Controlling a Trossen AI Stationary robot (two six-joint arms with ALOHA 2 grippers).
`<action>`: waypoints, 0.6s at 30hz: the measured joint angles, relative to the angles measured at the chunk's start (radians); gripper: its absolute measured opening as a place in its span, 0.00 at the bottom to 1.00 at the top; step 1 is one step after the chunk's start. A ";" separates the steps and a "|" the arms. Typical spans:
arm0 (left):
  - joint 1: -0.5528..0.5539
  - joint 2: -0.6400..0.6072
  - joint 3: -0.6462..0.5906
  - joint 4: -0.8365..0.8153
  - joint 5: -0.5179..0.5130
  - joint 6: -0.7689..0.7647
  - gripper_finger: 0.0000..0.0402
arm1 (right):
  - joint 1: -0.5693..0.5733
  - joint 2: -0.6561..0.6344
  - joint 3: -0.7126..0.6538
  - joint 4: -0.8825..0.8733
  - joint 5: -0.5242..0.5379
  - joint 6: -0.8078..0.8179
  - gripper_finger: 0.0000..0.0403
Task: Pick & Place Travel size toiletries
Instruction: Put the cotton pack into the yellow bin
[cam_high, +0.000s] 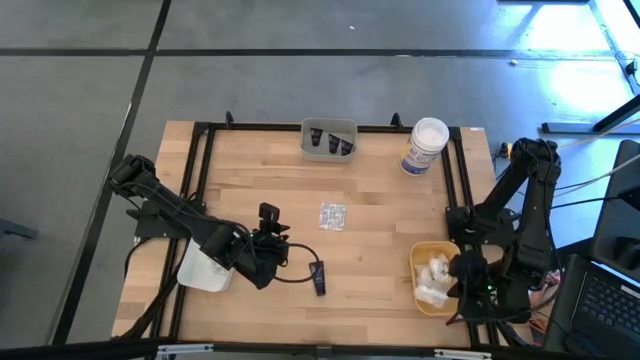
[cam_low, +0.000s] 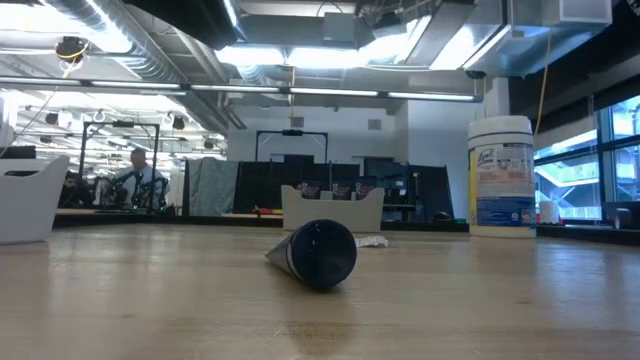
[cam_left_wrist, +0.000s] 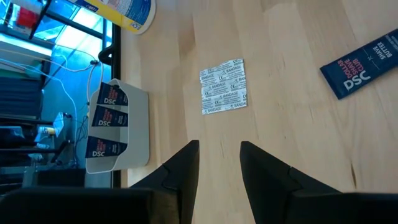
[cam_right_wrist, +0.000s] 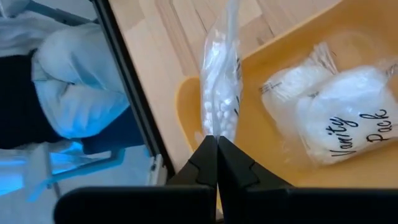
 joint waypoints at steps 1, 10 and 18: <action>0.000 0.000 0.000 0.000 0.000 0.000 0.28 | 0.004 0.011 0.000 -0.002 -0.001 0.000 0.00; 0.000 0.000 0.000 0.000 0.000 0.000 0.28 | 0.039 0.078 0.000 -0.066 -0.088 0.081 0.00; 0.000 0.000 0.000 0.000 0.000 0.000 0.28 | 0.078 0.080 0.000 -0.074 -0.106 0.178 0.00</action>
